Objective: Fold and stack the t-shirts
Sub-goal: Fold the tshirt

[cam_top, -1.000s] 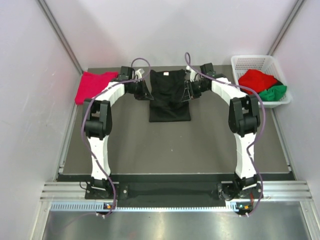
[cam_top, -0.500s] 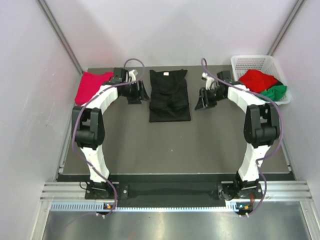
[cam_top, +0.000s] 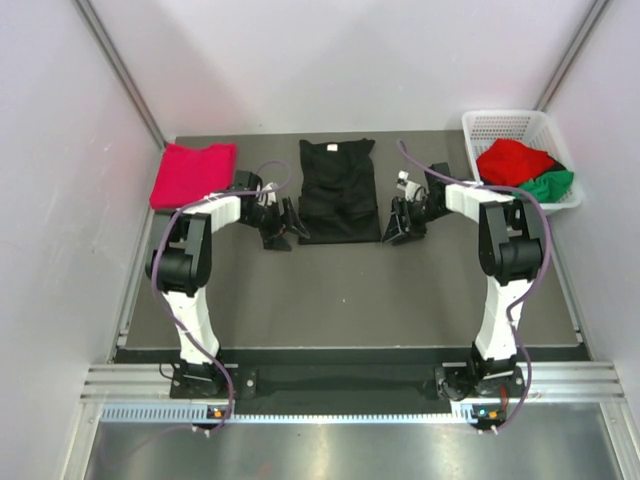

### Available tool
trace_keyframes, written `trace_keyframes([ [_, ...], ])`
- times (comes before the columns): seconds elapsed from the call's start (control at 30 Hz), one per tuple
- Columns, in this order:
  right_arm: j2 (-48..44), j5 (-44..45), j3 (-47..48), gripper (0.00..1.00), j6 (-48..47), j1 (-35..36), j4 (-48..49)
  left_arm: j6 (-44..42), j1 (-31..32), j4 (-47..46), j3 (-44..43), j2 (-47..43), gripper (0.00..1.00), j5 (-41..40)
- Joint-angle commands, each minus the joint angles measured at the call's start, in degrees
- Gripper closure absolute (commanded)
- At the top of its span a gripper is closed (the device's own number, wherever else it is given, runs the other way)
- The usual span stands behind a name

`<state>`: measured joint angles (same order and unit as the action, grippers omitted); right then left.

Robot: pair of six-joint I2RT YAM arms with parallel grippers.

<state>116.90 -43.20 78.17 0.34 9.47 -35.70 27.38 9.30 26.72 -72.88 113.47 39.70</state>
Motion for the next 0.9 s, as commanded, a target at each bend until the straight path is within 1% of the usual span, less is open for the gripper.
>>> trace_keyframes([
  [0.0, 1.7, -1.6, 2.4, 0.46, 2.7, 1.1, 3.9, 2.0, 0.0, -4.0, -1.6, 2.4, 0.24, 0.8],
  [0.23, 3.2, -3.0, 2.6, 0.46, 5.1, 3.1, 5.3, 2.2, 0.1, -3.8, -3.8, 6.0, 0.34, 2.1],
  [0.47, 4.2, -3.0, 3.0, 0.47, 5.8, 3.1, 6.0, 2.0, 0.3, -3.3, -5.3, 8.0, 0.42, 2.0],
  [0.57, 5.2, -3.1, 3.6, 0.48, 6.2, 3.2, 6.2, 1.8, 0.4, -3.0, -5.9, 8.7, 0.47, 2.0],
  [0.77, 6.8, -2.9, 5.1, 0.5, 6.6, 3.1, 6.3, 1.5, 0.5, -2.2, -6.3, 9.5, 0.49, 1.3],
  [0.87, 6.9, -2.8, 5.1, 0.53, 6.7, 3.1, 6.3, 1.5, 0.6, -2.1, -6.4, 9.8, 0.54, 1.3],
])
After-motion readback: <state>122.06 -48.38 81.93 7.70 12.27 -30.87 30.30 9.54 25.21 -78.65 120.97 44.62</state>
